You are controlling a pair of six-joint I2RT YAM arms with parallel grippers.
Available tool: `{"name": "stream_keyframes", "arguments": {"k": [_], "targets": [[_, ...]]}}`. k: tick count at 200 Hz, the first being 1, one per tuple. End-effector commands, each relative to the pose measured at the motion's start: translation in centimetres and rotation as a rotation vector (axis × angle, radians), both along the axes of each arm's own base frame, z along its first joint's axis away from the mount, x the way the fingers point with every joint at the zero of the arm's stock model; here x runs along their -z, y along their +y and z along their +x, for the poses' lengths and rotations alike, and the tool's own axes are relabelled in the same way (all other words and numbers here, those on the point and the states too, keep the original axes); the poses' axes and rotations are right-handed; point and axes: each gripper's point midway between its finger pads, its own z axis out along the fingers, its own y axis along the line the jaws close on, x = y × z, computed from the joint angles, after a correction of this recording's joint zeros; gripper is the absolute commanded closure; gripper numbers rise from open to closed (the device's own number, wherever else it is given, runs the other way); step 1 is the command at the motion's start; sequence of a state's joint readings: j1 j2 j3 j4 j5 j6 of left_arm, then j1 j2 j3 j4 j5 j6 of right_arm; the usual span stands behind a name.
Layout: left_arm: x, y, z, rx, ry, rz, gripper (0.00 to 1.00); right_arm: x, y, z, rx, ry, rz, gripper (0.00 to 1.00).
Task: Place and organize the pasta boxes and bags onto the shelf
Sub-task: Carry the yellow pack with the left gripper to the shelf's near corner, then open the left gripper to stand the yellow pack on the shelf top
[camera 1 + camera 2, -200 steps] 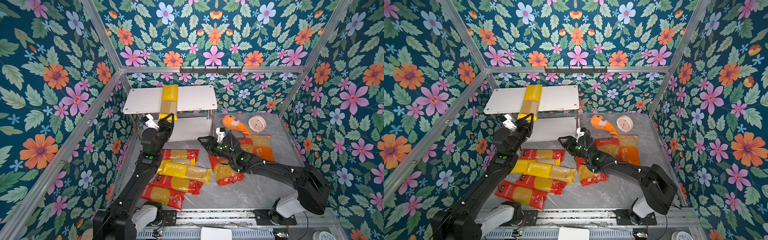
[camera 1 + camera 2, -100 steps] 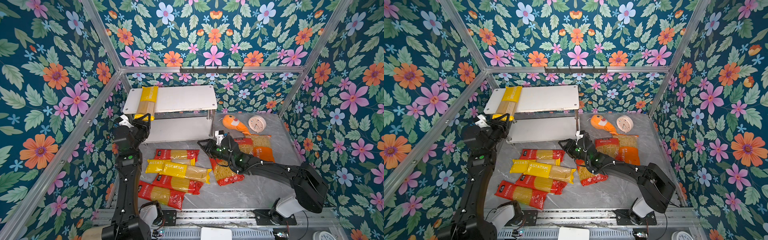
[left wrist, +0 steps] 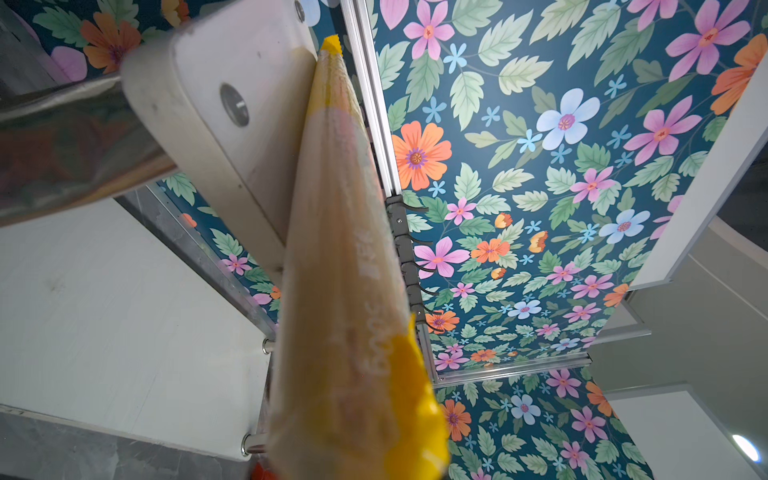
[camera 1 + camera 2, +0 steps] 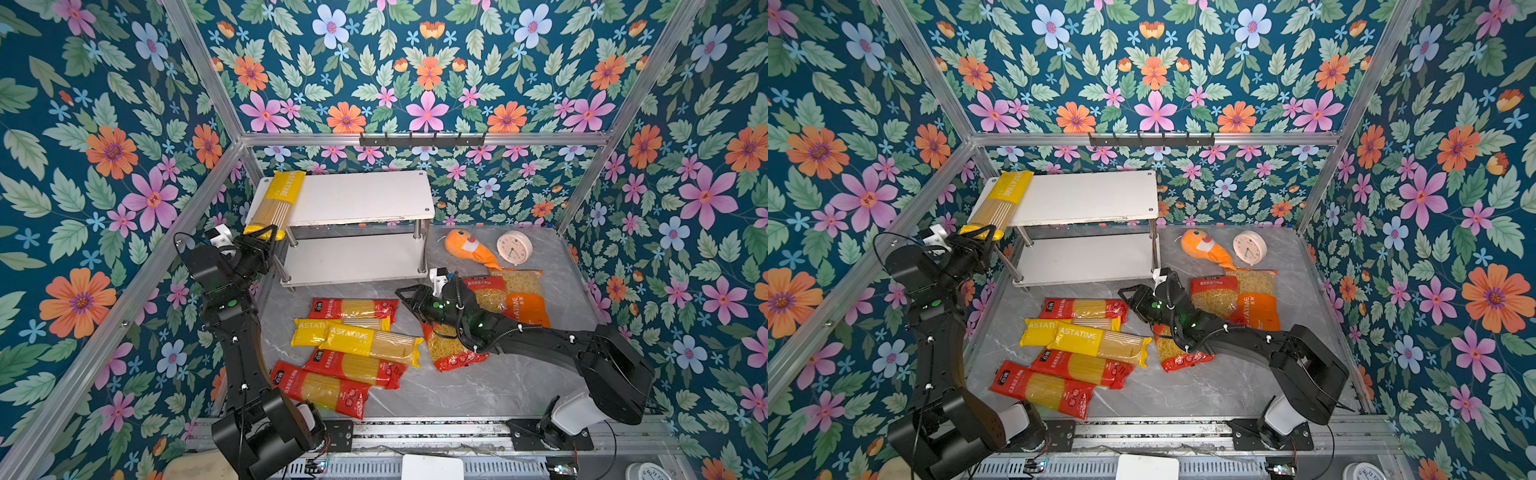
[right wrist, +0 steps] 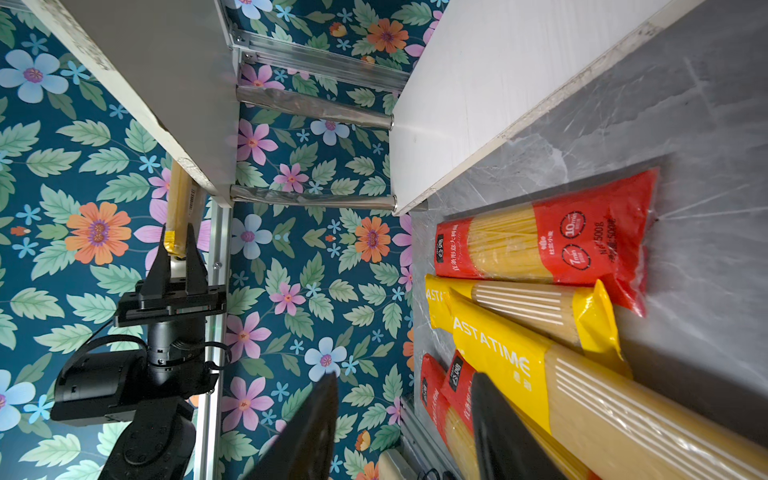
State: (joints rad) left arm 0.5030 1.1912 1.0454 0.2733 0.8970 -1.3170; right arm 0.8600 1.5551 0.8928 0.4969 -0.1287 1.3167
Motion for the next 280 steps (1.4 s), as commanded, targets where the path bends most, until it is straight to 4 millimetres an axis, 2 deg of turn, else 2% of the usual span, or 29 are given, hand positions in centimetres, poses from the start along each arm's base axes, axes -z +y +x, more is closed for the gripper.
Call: {"name": "stream_keyframes", "arguments": {"k": [1,24,54,69,89,113,158,180,202,240,261,268,280], "targets": [[-1.6,1.0,-0.1,-0.023,-0.078,0.091,1.0,-0.7,0.3,0.0,-0.008,-0.005,0.033,0.48],[-1.6,1.7,-0.4,-0.049,-0.071,0.1,1.0,-0.6,0.2,-0.1,-0.008,-0.009,0.035,0.48],[-1.0,1.6,-1.1,-0.069,-0.057,0.1,1.0,-0.4,-0.2,-0.2,0.005,-0.008,0.04,0.48],[-0.7,2.1,-0.5,-0.079,-0.049,0.086,1.0,-0.4,-0.2,-0.3,0.003,-0.006,0.037,0.49],[-1.8,2.3,0.4,-0.056,-0.083,0.088,1.0,-0.5,-0.1,-0.4,-0.016,-0.018,0.027,0.49],[-1.2,3.1,1.3,-0.071,-0.056,0.092,1.0,0.0,-0.5,-0.6,-0.011,-0.017,0.009,0.49],[-0.4,3.0,1.8,-0.062,-0.06,0.08,1.0,1.1,-1.2,-0.6,0.021,0.008,0.004,0.49],[-0.7,2.7,2.1,-0.054,-0.078,0.073,1.0,1.4,-1.3,-0.7,0.021,0.017,-0.008,0.5],[-1.6,2.5,2.1,-0.065,-0.105,0.086,0.9,1.7,-1.2,-0.6,0.021,0.025,-0.021,0.5],[-1.1,2.7,2.8,-0.068,-0.093,0.097,0.9,2.0,-0.5,-0.5,0.005,0.038,-0.012,0.5],[-0.7,2.6,3.1,-0.058,-0.089,0.094,0.85,1.9,-0.5,-0.5,0.002,0.035,-0.016,0.5],[-0.7,2.4,3.0,-0.052,-0.092,0.093,0.79,2.0,-0.6,-0.5,0.003,0.034,-0.019,0.5],[-1.0,2.2,2.4,-0.06,-0.104,0.103,0.59,2.0,-0.7,-0.5,0.006,0.031,-0.029,0.5]]}}
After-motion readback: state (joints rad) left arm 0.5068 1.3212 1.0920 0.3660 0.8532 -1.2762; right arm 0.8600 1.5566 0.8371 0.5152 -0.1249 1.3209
